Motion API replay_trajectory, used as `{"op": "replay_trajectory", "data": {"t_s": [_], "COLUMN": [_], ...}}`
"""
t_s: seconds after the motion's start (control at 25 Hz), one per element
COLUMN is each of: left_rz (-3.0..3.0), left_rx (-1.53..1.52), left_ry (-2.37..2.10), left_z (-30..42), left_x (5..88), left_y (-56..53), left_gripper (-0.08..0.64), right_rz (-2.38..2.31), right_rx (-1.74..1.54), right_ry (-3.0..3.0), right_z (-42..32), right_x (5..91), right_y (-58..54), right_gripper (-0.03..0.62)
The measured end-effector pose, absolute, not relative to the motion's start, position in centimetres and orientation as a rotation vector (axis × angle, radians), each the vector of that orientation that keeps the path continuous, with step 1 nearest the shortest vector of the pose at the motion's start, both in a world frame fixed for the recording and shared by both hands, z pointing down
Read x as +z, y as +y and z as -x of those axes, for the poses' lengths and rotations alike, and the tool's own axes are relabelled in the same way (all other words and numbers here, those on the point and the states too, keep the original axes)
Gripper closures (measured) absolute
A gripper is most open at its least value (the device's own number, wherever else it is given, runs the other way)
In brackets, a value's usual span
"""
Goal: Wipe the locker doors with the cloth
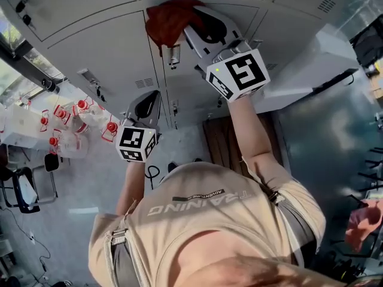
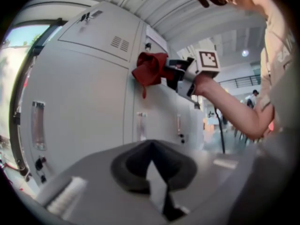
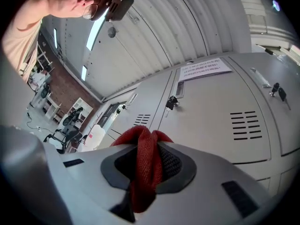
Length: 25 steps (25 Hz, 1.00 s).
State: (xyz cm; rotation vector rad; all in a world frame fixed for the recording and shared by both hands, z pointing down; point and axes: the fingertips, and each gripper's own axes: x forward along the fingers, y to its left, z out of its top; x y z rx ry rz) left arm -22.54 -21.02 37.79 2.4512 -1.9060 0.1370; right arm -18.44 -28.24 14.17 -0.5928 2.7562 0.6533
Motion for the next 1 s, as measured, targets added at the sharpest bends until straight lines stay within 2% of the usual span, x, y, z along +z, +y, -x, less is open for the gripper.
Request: {"op": "replay_trajectory", "data": {"t_s": [0.2,0.52,1.0], "left_rz": [-2.464,-2.444,-2.462], "left_rx": [0.120,0.088,0.107], "left_ry": [-1.875,-1.852,-1.787], "left_z": [22.6,23.1,22.0], "left_x": [38.0,38.4,39.0], "left_y": [-20.3,-19.4,-19.1], "left_gripper": [0.555,0.555,0.555], "right_rz": [0.702,0.716,0.816], "right_rx": [0.684,0.553,0.266], "right_ry": [2.808,2.914,3.217], "right_z": [19.7,20.5,19.8], "right_x": [14.9,21.2,39.0], "right_y": [-31.2,-32.9,-34.4], "right_gripper": [0.528,0.528,0.528]}}
